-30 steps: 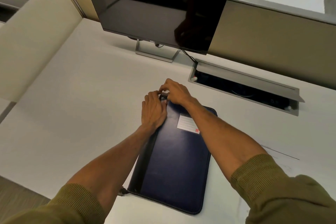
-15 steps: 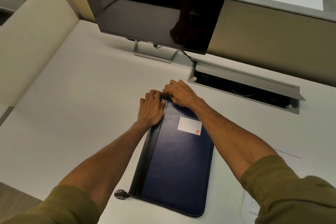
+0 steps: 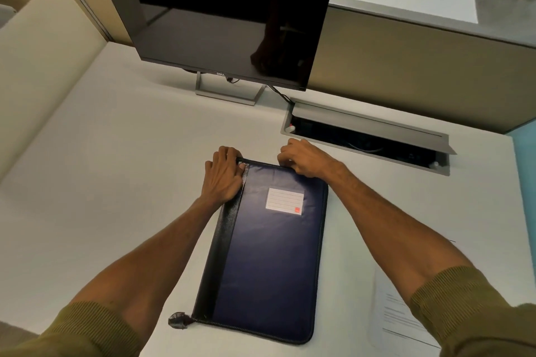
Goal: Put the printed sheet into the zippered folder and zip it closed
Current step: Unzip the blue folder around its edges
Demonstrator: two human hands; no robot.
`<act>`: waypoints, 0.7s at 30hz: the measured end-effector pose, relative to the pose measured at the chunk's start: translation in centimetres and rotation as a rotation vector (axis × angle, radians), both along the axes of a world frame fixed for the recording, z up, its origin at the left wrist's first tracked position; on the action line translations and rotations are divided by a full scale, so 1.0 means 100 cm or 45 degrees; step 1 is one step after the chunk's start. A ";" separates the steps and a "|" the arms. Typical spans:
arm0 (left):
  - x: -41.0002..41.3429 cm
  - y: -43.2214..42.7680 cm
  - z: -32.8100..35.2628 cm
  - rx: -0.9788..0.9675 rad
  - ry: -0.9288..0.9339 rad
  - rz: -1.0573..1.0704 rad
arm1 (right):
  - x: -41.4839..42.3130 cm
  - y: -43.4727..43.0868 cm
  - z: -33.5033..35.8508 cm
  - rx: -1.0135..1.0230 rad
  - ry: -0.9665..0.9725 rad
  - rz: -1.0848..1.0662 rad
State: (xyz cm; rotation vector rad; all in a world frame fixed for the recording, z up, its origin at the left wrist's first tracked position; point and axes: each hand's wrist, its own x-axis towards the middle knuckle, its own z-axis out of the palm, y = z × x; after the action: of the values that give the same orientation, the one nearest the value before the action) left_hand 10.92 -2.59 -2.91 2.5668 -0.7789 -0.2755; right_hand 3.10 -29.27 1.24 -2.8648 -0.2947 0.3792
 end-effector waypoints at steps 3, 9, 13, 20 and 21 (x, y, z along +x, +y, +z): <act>0.001 0.004 -0.001 0.002 -0.008 0.003 | -0.022 -0.018 0.001 -0.038 0.009 -0.053; -0.003 0.001 0.002 0.037 -0.021 0.041 | -0.066 -0.045 -0.003 -0.084 -0.050 -0.221; -0.006 0.000 0.002 0.061 -0.029 0.082 | -0.096 -0.053 -0.008 -0.128 -0.104 -0.375; -0.015 -0.008 0.005 0.127 -0.024 0.190 | -0.144 -0.021 -0.024 -0.036 -0.264 -0.787; -0.018 -0.010 0.005 0.141 -0.027 0.199 | -0.152 -0.014 -0.029 -0.004 -0.296 -0.841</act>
State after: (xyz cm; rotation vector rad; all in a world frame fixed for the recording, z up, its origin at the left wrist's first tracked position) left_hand 9.13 -3.55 -2.39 2.7214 -0.5812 -0.2485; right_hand -12.09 -30.63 -1.62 -2.7948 0.6041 -0.0803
